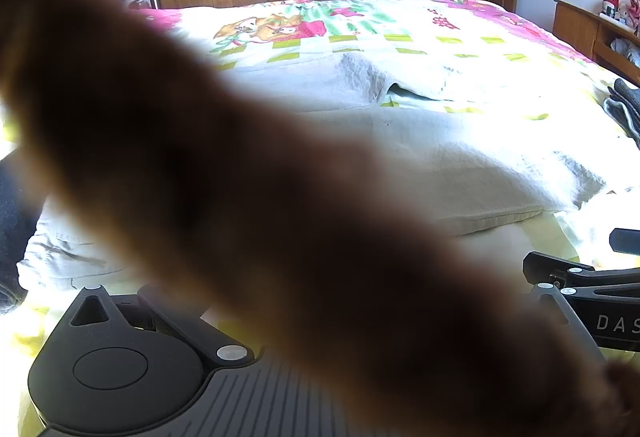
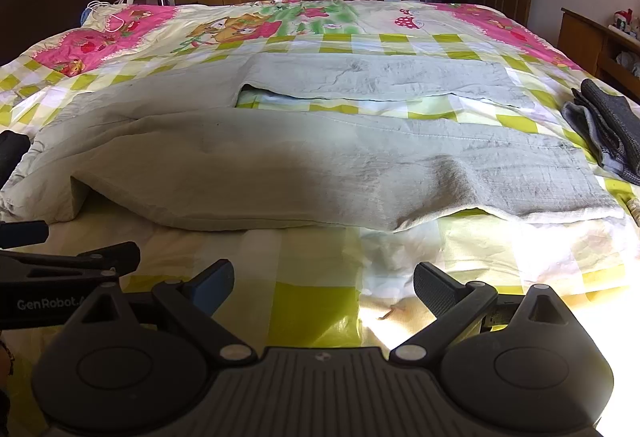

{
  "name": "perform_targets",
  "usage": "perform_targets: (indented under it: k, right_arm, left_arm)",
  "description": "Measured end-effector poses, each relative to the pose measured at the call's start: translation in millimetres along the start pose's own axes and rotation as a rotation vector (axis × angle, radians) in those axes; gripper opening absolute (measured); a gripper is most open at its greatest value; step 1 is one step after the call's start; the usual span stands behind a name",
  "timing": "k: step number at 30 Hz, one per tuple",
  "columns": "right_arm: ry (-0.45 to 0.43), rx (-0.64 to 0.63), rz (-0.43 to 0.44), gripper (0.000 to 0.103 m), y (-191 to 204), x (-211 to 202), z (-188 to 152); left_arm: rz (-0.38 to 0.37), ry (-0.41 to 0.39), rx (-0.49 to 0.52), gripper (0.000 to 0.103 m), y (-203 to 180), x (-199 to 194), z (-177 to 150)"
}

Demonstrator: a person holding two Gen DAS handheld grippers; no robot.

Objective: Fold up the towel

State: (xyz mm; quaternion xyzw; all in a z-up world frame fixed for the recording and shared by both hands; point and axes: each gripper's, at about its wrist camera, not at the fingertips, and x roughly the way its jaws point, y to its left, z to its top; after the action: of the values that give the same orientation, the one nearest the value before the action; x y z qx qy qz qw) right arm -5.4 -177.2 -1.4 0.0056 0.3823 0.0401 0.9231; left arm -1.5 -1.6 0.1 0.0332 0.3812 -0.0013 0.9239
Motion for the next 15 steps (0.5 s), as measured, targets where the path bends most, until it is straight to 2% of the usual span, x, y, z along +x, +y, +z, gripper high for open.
perform_targets:
  k: [14, 15]
  right_arm:
    - [-0.002, -0.001, 0.007, 0.103, 9, -5, 3]
    - [-0.001, 0.001, 0.009, 0.103, -2, -1, 0]
  left_arm:
    - [-0.005, 0.01, -0.013, 0.103, 1, 1, 1]
    - [-0.005, 0.011, -0.012, 0.103, 1, 1, 2]
